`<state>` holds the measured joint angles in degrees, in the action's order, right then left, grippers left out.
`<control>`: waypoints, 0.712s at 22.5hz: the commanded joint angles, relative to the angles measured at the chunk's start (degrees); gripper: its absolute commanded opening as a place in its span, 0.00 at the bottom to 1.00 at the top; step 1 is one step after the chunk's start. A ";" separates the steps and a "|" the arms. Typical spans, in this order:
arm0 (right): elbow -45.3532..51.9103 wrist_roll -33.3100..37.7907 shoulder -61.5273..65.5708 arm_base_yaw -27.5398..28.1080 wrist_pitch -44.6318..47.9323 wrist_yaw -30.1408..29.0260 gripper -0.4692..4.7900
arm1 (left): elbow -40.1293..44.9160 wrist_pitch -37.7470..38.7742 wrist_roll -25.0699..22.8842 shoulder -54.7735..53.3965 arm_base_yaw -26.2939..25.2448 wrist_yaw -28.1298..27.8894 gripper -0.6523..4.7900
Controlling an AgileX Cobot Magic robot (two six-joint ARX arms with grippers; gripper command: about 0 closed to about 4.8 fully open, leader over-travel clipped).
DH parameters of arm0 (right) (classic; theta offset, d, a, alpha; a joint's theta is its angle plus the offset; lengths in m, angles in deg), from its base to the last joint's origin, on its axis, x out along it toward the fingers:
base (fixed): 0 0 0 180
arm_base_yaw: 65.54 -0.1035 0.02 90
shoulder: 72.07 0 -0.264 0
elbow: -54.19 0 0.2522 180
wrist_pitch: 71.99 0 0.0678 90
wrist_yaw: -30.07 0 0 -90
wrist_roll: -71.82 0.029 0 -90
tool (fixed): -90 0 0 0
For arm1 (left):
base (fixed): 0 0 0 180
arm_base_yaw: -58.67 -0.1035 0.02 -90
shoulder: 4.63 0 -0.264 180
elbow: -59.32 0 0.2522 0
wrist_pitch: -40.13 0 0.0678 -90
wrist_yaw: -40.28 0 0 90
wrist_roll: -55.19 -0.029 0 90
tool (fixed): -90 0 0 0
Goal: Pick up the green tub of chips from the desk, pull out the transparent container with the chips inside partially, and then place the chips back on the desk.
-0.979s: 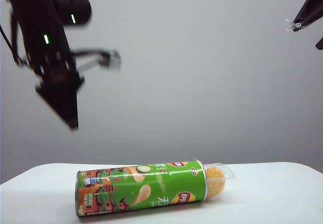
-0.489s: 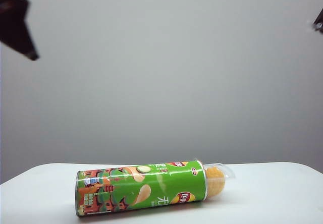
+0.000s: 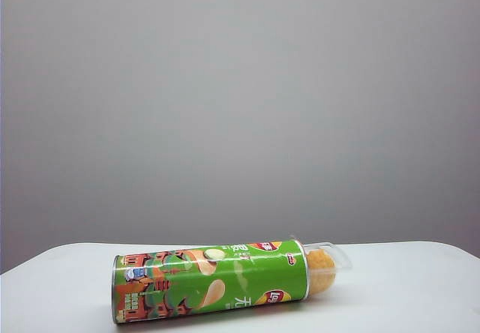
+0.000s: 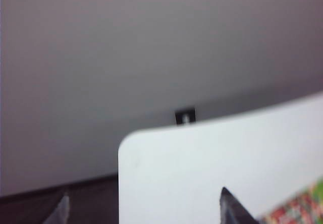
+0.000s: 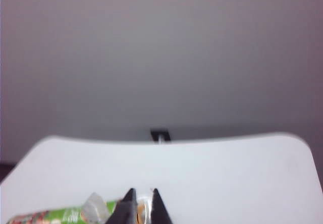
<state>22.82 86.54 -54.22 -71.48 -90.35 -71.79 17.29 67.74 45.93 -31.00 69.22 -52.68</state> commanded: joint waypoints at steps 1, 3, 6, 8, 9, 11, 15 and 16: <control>5.07 2.40 -6.49 -0.02 6.71 1.95 0.17 | 6.19 -2.45 3.63 6.27 0.11 0.04 0.83; 7.26 2.45 -11.45 -0.02 6.40 3.65 0.17 | 9.60 -4.61 7.04 11.47 0.33 2.47 0.82; 9.73 2.43 -17.88 -0.04 6.56 6.45 0.17 | 13.25 -5.40 7.89 21.20 0.33 2.58 0.80; 9.94 1.73 -17.55 0.04 5.88 7.58 0.17 | 16.31 -7.17 7.82 26.29 0.37 2.71 0.79; 10.05 0.87 -17.64 0.04 5.81 8.35 0.17 | 16.90 -7.30 7.69 26.45 0.39 3.10 0.79; 10.75 -0.59 -17.79 0.09 5.09 10.21 0.17 | 20.24 -9.84 6.23 26.03 0.90 4.22 0.77; 17.68 -2.10 -17.81 -0.20 4.57 13.20 0.16 | 27.91 -14.69 5.14 26.34 1.11 -0.39 0.57; 17.59 -2.36 -17.79 -0.15 1.46 14.19 0.14 | 27.91 -13.81 3.45 26.32 1.11 -0.98 0.52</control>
<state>40.02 84.55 -71.99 -71.61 -87.90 -58.76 45.46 54.95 51.68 -4.81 70.31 -52.18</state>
